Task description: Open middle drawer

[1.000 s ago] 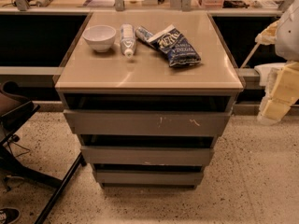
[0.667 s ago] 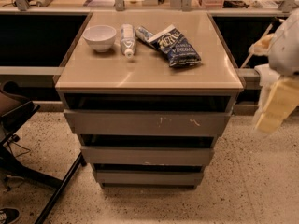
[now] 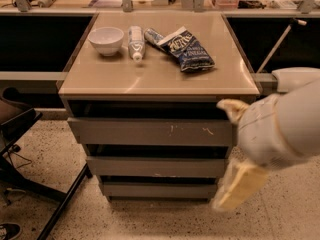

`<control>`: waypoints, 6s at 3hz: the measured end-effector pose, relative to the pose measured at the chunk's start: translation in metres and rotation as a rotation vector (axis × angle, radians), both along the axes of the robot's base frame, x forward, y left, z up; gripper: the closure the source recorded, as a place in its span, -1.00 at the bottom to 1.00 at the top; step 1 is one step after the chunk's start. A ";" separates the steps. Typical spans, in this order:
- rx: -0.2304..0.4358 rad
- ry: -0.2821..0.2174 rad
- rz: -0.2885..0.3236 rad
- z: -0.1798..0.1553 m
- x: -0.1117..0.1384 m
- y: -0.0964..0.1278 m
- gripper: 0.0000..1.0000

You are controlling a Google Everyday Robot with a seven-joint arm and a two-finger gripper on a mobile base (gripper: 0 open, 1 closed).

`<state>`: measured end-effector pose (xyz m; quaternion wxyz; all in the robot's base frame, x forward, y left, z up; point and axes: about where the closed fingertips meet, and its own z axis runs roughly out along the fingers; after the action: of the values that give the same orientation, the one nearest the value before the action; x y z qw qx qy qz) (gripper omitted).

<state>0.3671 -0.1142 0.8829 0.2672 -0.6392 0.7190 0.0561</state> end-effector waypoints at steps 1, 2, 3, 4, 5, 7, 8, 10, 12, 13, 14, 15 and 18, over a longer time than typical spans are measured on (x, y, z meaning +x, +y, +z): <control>0.160 0.055 0.006 -0.058 -0.020 0.068 -1.00; 0.292 0.249 0.034 -0.152 -0.046 0.144 -1.00; 0.319 0.332 0.038 -0.196 -0.065 0.162 -1.00; 0.349 0.326 -0.008 -0.213 -0.046 0.156 -1.00; 0.357 0.301 -0.116 -0.247 0.004 0.144 -1.00; 0.326 0.284 -0.264 -0.288 0.066 0.128 -1.00; 0.338 0.311 -0.300 -0.312 0.091 0.102 -1.00; 0.240 0.257 -0.476 -0.354 0.169 0.047 -1.00; 0.242 0.217 -0.543 -0.380 0.189 0.026 -1.00; 0.323 0.108 -0.688 -0.408 0.229 -0.015 -1.00; 0.434 0.040 -0.796 -0.430 0.252 -0.058 -1.00; 0.462 0.034 -0.860 -0.433 0.245 -0.088 -1.00; 0.269 -0.063 -0.693 -0.484 0.243 -0.062 -1.00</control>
Offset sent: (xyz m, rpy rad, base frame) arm -0.0917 0.2342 -0.4376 0.3364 0.5196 -0.1136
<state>0.6096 -0.1767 0.3989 0.3738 -0.3183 0.8704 0.0365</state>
